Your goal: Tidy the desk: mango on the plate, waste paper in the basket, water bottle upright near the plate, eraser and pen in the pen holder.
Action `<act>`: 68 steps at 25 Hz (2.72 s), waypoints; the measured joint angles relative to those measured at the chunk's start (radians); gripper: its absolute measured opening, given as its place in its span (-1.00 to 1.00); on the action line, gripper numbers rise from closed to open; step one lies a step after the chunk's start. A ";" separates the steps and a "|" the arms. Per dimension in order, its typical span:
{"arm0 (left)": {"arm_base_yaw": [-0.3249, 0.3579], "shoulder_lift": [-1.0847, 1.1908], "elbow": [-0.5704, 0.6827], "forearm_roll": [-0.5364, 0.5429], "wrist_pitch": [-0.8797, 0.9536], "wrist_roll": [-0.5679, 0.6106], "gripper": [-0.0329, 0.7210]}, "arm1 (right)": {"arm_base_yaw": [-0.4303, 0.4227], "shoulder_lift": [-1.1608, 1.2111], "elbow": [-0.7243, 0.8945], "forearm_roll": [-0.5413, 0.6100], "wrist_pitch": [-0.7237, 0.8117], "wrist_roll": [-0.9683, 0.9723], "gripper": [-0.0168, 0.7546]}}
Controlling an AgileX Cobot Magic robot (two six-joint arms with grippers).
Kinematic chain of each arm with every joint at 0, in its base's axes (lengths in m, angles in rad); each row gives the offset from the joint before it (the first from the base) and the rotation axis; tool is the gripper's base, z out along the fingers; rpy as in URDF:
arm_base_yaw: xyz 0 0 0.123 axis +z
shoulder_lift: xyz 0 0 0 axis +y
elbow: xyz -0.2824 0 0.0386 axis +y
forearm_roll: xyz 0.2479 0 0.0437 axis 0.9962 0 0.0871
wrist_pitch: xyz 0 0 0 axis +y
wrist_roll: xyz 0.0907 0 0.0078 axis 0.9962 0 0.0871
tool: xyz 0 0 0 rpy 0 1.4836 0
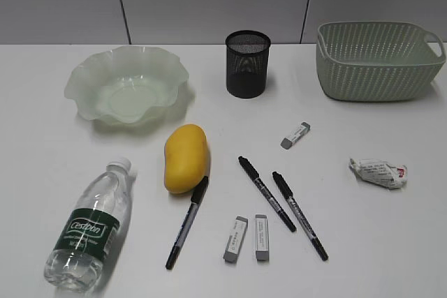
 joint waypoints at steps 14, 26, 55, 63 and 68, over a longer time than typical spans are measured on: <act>0.000 0.000 0.000 -0.013 -0.001 0.000 -0.29 | 0.000 0.000 0.000 0.000 0.000 0.000 0.17; -0.039 0.849 -0.127 -0.609 -0.281 0.460 -0.07 | 0.000 0.000 0.000 0.000 0.000 0.000 0.17; -0.590 2.036 -0.941 -0.012 -0.199 -0.288 0.86 | 0.000 0.000 0.000 0.019 0.000 0.000 0.17; -0.593 2.105 -0.996 -0.002 -0.162 -0.313 0.90 | 0.000 0.000 0.000 0.024 0.000 0.001 0.17; -0.593 2.143 -0.996 0.023 -0.149 -0.331 0.90 | 0.000 0.000 0.000 0.027 0.000 0.001 0.17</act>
